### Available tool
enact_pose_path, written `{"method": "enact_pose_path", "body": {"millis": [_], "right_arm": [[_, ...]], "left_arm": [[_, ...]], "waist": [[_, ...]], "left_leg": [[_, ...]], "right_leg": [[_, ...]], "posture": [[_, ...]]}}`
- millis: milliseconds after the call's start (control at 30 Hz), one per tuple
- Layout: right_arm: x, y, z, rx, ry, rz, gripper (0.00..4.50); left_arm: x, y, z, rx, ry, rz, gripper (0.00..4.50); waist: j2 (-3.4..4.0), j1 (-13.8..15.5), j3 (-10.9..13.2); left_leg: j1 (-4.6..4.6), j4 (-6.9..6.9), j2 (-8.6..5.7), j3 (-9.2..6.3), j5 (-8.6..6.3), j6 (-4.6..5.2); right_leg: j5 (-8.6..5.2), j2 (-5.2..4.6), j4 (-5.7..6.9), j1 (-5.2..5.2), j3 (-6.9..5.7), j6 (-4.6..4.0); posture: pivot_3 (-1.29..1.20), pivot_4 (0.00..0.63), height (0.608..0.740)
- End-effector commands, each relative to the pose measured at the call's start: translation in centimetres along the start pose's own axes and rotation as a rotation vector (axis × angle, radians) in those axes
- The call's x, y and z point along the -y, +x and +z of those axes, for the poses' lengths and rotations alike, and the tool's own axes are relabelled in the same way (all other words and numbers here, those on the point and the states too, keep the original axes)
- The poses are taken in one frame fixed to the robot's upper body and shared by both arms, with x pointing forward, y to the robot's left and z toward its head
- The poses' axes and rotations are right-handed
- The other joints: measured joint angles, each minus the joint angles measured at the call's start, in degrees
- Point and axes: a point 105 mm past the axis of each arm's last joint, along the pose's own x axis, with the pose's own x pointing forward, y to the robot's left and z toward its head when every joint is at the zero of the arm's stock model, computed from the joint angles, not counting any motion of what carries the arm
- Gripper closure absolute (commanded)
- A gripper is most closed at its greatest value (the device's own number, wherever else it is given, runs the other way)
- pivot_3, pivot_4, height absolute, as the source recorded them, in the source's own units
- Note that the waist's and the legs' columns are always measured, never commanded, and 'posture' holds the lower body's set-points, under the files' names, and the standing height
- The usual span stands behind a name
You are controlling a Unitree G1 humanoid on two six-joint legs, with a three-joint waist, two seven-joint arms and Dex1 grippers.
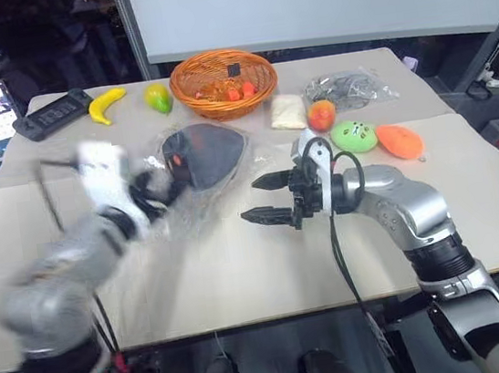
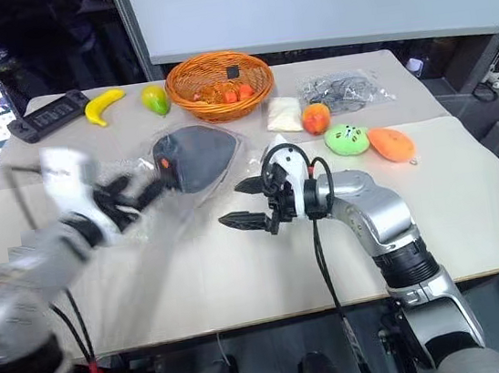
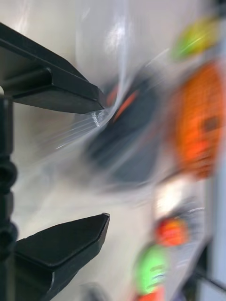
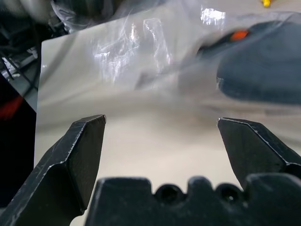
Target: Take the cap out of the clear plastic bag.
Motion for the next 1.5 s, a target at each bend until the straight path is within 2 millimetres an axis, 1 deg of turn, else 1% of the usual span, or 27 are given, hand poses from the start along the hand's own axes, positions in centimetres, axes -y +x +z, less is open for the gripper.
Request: {"method": "enact_pose_path", "body": {"millis": [33,100,200,233,300,367,433,500,600,700,767,833,1000,1167,1267,1400,1467,1500], "right_arm": [[-1.5,-0.8,1.2,0.030,-0.041,0.086,0.00],[-1.9,-0.9,1.0,0.018,-0.044,0.119,0.00],[-2.0,-0.9,1.0,0.012,-0.048,0.125,0.00],[-1.8,-0.8,1.1,0.019,-0.044,0.115,0.00],[-1.5,-0.6,1.3,0.029,-0.040,0.097,0.00],[-1.3,-0.5,1.3,0.032,-0.039,0.088,0.00],[-1.3,-0.4,1.3,0.030,-0.040,0.086,0.00],[-1.4,-0.4,1.2,0.028,-0.040,0.083,0.00],[-1.4,-0.5,1.2,0.028,-0.036,0.077,0.00],[-1.4,-0.7,1.1,0.026,-0.033,0.068,0.00],[-1.3,-0.9,1.0,0.023,-0.031,0.058,0.00],[-1.4,-0.9,1.0,0.022,-0.030,0.053,0.00],[-1.3,-1.0,0.9,0.022,-0.028,0.045,0.00],[-1.3,-1.1,1.1,0.024,-0.034,0.044,0.00],[-1.2,-1.1,1.3,0.025,-0.040,0.042,0.00],[-1.1,-1.1,1.4,0.028,-0.045,0.038,0.00],[-1.1,-1.1,1.4,0.029,-0.045,0.037,0.00],[-1.1,-1.1,1.4,0.029,-0.045,0.036,0.00]], "left_arm": [[-2.8,-1.9,2.5,0.029,-0.001,0.076,0.98],[-3.5,-2.5,3.2,0.023,0.023,0.072,0.98],[-4.4,-2.8,3.4,0.004,0.075,0.107,0.98],[-4.7,-2.4,3.2,0.008,0.069,0.122,0.98],[-3.9,-0.7,2.1,0.003,0.032,0.084,0.98],[-1.4,2.1,0.0,-0.015,-0.076,0.006,0.98],[0.8,4.7,-2.5,-0.064,-0.187,-0.024,0.98],[2.0,6.3,-4.6,-0.109,-0.227,-0.017,0.98],[3.8,7.8,-7.1,-0.165,-0.230,-0.060,0.98],[4.0,9.0,-9.7,-0.254,-0.212,-0.027,0.98],[3.5,10.0,-10.8,-0.296,-0.258,0.034,0.98],[2.8,10.5,-11.3,-0.322,-0.273,0.099,0.98],[1.7,11.5,-11.3,-0.312,-0.273,0.226,0.98],[3.5,12.7,-12.9,-0.351,-0.318,0.223,0.98],[4.0,13.0,-13.5,-0.375,-0.334,0.216,0.98],[4.2,12.8,-14.0,-0.395,-0.341,0.211,0.98],[4.3,12.6,-14.3,-0.403,-0.349,0.211,1.49],[4.3,12.4,-14.4,-0.403,-0.347,0.212,1.59]], "waist": [[0.01,-0.2,0.0],[-0.01,-0.1,0.0],[-0.11,-0.2,0.1],[-0.11,-0.2,0.1],[-0.11,0.1,0.1],[-0.12,0.5,0.1],[-0.19,1.5,0.1],[-0.30,1.5,0.2],[-0.34,0.8,0.2],[-0.33,0.7,0.2],[-0.33,0.8,0.2],[-0.33,1.0,0.2],[-0.33,1.2,0.2],[-0.33,1.3,0.2],[-0.33,1.2,0.2],[-0.33,1.2,0.2],[-0.33,1.2,0.2],[-0.33,1.2,0.2]], "left_leg": [[0.03,0.01,-0.04,0.01,0.00,0.00],[0.03,0.02,-0.04,-0.01,0.00,0.00],[0.04,0.07,-0.03,-0.01,0.00,-0.01],[0.04,0.07,-0.03,0.00,0.00,-0.01],[0.04,0.03,-0.02,-0.01,0.00,-0.01],[0.07,0.02,-0.02,-0.01,0.00,-0.01],[0.07,0.12,-0.07,-0.01,0.00,-0.01],[-0.03,0.15,-0.07,-0.02,0.00,0.00],[-0.26,0.12,-0.07,0.01,0.00,0.00],[-0.24,0.00,-0.04,0.02,0.00,0.00],[-0.21,0.06,-0.04,0.02,0.01,0.00],[-0.17,0.18,-0.06,0.00,0.01,0.00],[-0.19,0.20,-0.08,-0.02,0.01,0.00],[-0.21,0.17,-0.12,-0.02,0.00,0.00],[-0.18,0.21,-0.13,-0.03,0.01,0.00],[-0.13,0.19,-0.13,-0.03,0.01,0.00],[-0.14,0.19,-0.13,-0.03,0.01,0.00],[-0.13,0.19,-0.13,-0.03,0.01,0.00]], "right_leg": [[-0.03,-0.06,0.04,0.02,0.00,0.02],[-0.03,-0.06,0.04,0.03,-0.03,0.02],[-0.02,-0.05,0.06,0.04,-0.04,0.02],[-0.02,-0.06,0.05,0.03,-0.03,0.01],[-0.02,-0.06,0.06,0.02,-0.03,0.00],[-0.02,-0.06,0.07,0.04,-0.04,-0.01],[-0.02,-0.13,0.08,0.09,-0.06,0.00],[0.02,-0.12,0.05,0.07,-0.07,0.03],[0.03,-0.12,0.07,-0.24,0.01,0.03],[0.03,-0.09,0.13,-0.32,0.03,0.00],[0.03,-0.07,0.18,-0.29,0.03,0.00],[0.03,-0.08,0.18,-0.17,-0.01,0.00],[0.04,-0.09,0.11,-0.12,-0.02,0.04],[0.04,-0.14,0.08,-0.12,-0.02,0.04],[0.05,-0.16,0.10,-0.07,-0.03,0.04],[0.04,-0.15,0.12,-0.05,-0.03,0.05],[0.04,-0.15,0.11,-0.05,-0.03,0.05],[0.04,-0.15,0.11,-0.05,-0.03,0.05]], "posture": [[0.00,0.150,0.740],[0.00,0.150,0.740],[0.00,0.150,0.740],[0.00,0.150,0.740],[0.00,0.150,0.740],[0.00,0.150,0.740],[0.00,0.150,0.740],[0.00,0.150,0.740],[0.00,0.150,0.740],[0.00,0.150,0.740],[0.00,0.150,0.740],[0.00,0.150,0.740],[0.00,0.150,0.740],[0.00,0.150,0.740],[0.00,0.150,0.740],[0.00,0.150,0.740],[0.00,0.150,0.740],[0.00,0.150,0.740]]}}
